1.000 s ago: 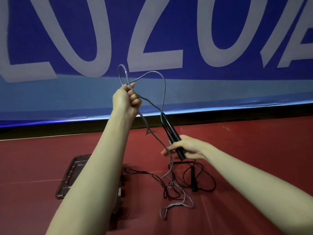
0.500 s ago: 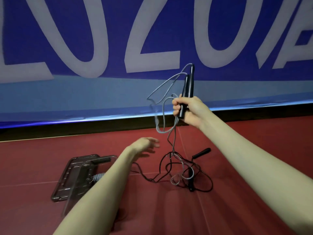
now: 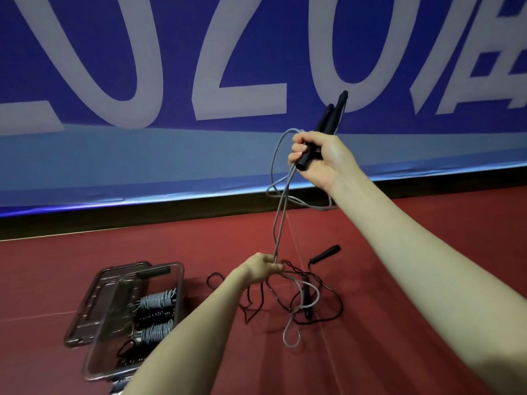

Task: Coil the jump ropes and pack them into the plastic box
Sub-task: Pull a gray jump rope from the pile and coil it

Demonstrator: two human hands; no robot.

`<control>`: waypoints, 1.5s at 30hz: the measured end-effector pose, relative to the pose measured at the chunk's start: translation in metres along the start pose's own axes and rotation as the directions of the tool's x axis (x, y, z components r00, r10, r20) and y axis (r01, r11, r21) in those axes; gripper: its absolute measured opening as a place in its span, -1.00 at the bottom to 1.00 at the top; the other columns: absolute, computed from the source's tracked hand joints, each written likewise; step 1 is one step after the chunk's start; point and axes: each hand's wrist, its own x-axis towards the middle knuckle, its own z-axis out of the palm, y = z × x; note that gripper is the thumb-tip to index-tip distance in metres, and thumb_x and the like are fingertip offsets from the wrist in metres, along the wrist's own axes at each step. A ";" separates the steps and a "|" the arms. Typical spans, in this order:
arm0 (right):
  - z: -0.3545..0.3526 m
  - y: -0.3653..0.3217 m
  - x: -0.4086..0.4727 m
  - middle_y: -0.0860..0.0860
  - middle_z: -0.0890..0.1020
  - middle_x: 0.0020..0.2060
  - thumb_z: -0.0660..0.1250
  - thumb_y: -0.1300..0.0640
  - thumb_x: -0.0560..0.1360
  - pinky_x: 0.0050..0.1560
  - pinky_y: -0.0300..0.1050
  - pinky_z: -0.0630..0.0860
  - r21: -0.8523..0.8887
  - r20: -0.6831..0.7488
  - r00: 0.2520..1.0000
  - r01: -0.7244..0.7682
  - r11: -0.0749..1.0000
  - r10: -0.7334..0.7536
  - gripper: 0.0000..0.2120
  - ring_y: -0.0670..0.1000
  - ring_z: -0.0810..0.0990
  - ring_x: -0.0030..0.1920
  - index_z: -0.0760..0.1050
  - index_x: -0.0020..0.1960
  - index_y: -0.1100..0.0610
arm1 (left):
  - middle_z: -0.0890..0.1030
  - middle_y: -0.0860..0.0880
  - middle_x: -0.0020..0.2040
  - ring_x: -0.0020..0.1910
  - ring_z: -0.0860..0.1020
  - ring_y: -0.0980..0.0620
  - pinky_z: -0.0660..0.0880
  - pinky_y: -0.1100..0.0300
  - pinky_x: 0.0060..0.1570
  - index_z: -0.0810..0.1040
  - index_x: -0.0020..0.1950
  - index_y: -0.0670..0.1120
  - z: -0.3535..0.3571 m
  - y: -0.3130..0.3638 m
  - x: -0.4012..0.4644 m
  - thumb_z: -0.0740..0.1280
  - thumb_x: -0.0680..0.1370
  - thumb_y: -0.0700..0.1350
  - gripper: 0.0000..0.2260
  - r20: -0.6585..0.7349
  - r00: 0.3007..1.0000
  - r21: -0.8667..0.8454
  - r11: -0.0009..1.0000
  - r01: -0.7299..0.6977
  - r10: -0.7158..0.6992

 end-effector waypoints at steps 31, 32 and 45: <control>-0.030 -0.026 -0.013 0.05 0.61 -0.24 0.25 0.08 0.62 -0.45 -0.19 0.43 -0.985 -0.010 0.998 -0.021 0.174 0.064 -0.96 -0.03 0.50 -0.40 0.43 0.06 -0.05 | 0.64 -0.14 0.05 -0.02 0.60 -0.15 0.54 0.08 -0.01 0.63 0.08 -0.08 -0.137 0.047 -0.046 0.14 0.48 -0.33 -0.66 -0.629 0.775 0.117 0.993 0.027 0.053; -0.028 -0.028 -0.015 0.07 0.58 -0.27 0.26 0.07 0.62 -0.50 -0.23 0.34 -0.982 0.012 0.997 -0.003 0.187 0.080 -0.97 -0.04 0.41 -0.45 0.42 0.05 -0.02 | 0.65 -0.13 0.04 -0.02 0.60 -0.13 0.52 0.11 -0.05 0.62 0.03 -0.08 -0.138 0.055 -0.048 0.13 0.48 -0.35 -0.67 -0.661 0.748 0.005 0.997 -0.083 0.066; -0.009 -0.032 -0.033 0.12 0.51 -0.33 0.33 0.17 0.55 -0.64 -0.30 0.23 -0.921 0.190 0.900 0.025 0.388 0.393 -0.83 -0.04 0.39 -0.50 0.48 0.00 0.30 | 0.60 0.01 0.04 -0.04 0.60 0.15 0.48 0.25 0.06 0.48 0.23 -0.02 -0.123 0.139 -0.092 0.15 0.67 -0.08 -0.81 -0.650 0.574 -0.127 0.674 -0.728 0.498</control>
